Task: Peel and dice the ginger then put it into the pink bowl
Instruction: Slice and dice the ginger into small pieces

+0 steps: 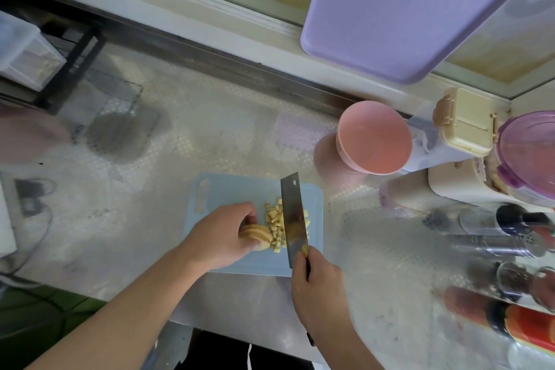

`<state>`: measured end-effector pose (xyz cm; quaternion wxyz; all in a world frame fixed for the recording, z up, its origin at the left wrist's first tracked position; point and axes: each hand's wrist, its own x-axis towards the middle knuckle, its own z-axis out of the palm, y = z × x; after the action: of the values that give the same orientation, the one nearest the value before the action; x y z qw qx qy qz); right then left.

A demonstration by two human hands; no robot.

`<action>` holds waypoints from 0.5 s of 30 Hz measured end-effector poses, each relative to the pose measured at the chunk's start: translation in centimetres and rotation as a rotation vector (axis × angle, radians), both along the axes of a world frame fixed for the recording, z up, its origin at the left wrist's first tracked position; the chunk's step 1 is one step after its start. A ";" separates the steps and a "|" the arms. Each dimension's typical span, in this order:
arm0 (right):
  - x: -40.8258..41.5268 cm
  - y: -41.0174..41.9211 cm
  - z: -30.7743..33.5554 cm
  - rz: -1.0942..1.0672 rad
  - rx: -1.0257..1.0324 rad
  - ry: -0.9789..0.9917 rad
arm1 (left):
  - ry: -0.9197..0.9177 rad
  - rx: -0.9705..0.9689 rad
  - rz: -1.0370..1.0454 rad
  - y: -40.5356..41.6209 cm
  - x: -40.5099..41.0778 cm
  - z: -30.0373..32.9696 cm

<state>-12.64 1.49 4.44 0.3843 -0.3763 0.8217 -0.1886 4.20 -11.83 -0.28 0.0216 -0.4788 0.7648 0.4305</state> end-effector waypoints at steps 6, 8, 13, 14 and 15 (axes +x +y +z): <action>0.1 0.2 -0.3 0.015 0.005 -0.021 | 0.051 0.035 0.056 0.7 1.4 1.3; 0.3 0.0 -0.1 0.050 -0.007 -0.018 | 0.047 -0.079 0.113 0.4 2.4 1.4; 2.3 -0.9 -0.1 0.202 -0.005 0.023 | -0.030 -0.470 0.124 0.8 3.8 0.3; 2.7 -1.1 -0.3 0.239 0.005 0.047 | -0.045 -0.490 0.099 1.2 4.0 -0.1; 3.2 -1.3 -0.6 0.266 0.023 0.072 | -0.054 -0.493 0.074 1.7 4.1 -0.5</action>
<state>-9.43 0.23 3.85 0.3806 -0.4840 0.7798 -0.1127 8.30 -10.13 -0.77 -0.0910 -0.5086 0.8279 0.2184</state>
